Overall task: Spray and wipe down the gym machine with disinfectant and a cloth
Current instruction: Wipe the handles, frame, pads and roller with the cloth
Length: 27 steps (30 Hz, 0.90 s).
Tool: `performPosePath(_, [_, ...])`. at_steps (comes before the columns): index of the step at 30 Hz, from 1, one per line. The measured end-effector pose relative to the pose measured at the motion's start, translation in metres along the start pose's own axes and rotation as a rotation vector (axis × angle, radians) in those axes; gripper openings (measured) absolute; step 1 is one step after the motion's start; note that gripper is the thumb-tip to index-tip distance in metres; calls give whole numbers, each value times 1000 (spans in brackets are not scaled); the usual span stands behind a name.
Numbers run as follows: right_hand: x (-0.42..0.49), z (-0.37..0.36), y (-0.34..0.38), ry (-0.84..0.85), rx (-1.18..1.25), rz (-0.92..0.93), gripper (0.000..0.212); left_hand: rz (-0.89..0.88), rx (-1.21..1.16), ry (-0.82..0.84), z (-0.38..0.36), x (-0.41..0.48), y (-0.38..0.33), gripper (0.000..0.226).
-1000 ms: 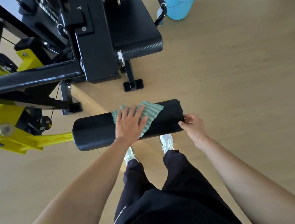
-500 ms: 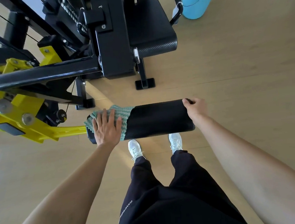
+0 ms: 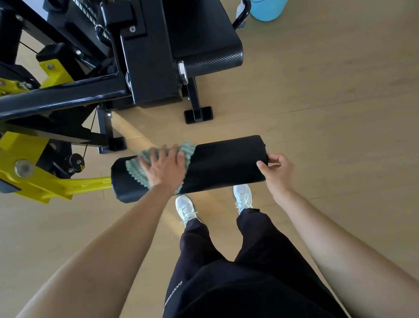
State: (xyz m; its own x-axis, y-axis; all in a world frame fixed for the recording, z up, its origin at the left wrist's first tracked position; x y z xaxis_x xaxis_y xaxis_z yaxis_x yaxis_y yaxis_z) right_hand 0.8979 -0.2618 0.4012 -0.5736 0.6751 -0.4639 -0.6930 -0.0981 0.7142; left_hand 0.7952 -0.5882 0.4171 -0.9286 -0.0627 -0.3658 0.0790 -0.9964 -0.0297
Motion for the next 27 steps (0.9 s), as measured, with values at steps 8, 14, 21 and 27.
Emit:
performPosePath(8, [-3, 7, -11, 37, 23, -34, 24, -373, -3, 27, -16, -43, -163, 57])
performPosePath(14, [-9, 10, -14, 66, 53, -79, 18, -657, -1, 5, -22, -56, -190, 57])
performPosePath(21, [-6, 14, -6, 119, -25, -52, 18, -285, -44, -69, -3, -27, -54, 56])
performPosePath(27, [10, 3, 18, 65, -20, -75, 8, 89, -161, -103, -1, -20, 33, 53])
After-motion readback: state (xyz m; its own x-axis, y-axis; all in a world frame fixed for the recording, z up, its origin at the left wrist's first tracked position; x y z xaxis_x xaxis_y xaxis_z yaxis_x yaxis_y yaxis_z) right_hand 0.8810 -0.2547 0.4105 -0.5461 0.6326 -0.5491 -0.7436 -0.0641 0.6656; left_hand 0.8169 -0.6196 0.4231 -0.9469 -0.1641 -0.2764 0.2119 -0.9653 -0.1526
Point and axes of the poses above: each hand's wrist, its own x-axis towards the middle knuckle, its own z-axis out of the back of the hand, y = z × x, the point moved 7 cm from there along x, towards the middle knuckle, and after that the axes turned 10 degrees about -y, right-handed, at the moved point
